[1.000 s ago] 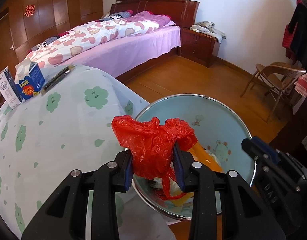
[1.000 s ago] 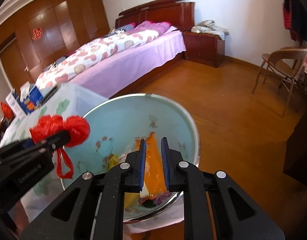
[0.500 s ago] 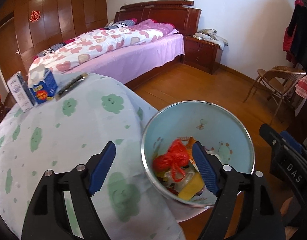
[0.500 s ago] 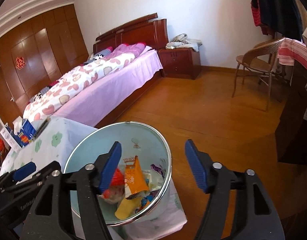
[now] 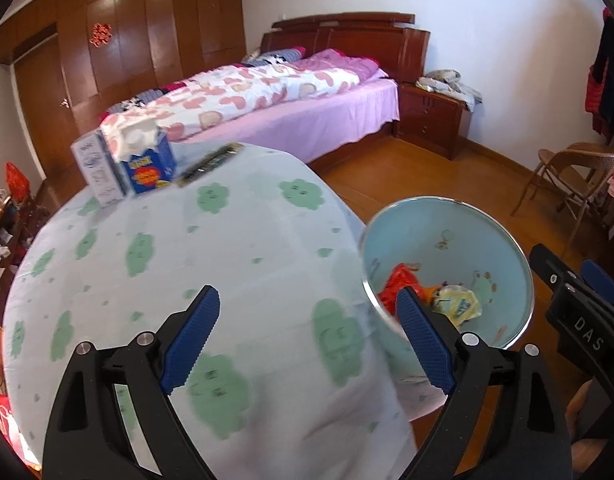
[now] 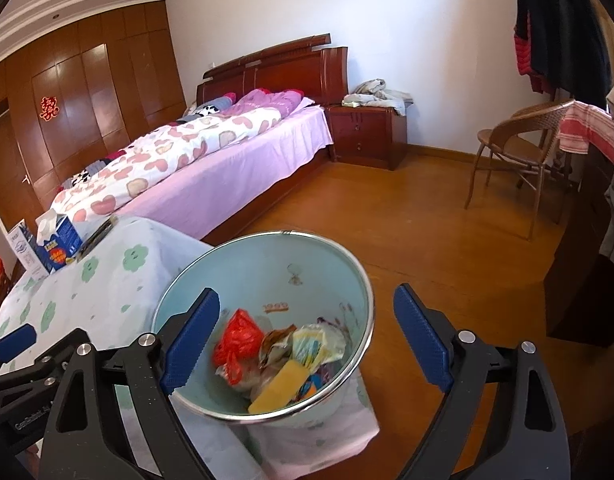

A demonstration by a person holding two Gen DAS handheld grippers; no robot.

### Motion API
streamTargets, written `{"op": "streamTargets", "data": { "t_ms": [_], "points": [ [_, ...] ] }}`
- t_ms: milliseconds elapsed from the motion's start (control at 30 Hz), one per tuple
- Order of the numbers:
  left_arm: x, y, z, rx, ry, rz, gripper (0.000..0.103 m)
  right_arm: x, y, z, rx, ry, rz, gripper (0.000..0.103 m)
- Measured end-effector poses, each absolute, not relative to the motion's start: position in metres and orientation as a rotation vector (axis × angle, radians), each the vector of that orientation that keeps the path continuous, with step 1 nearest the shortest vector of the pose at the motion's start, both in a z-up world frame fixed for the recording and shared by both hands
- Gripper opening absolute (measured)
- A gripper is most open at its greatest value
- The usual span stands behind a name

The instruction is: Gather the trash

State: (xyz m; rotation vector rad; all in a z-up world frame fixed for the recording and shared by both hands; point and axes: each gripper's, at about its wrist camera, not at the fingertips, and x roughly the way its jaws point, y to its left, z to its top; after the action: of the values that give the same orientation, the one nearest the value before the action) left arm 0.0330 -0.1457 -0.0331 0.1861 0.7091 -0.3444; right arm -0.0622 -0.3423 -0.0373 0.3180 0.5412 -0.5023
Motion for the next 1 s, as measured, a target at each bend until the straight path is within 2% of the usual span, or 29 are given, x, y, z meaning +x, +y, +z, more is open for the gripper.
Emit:
{"op": "streamTargets", "data": {
  "t_ms": [300, 700, 1000],
  "points": [
    [0.004, -0.106, 0.003, 0.146, 0.559, -0.289, 0.097, -0.089, -0.299, -0.019, 0.221, 0.431, -0.496, 0.087],
    [-0.023, -0.094, 0.032, 0.115, 0.461, -0.309, 0.097, -0.125, -0.279, 0.02, 0.205, 0.285, -0.493, 0.092],
    [-0.027, -0.096, 0.034, 0.131, 0.445, -0.294, 0.097, -0.125, -0.28, 0.026, 0.216, 0.302, -0.491, 0.092]
  ]
}}
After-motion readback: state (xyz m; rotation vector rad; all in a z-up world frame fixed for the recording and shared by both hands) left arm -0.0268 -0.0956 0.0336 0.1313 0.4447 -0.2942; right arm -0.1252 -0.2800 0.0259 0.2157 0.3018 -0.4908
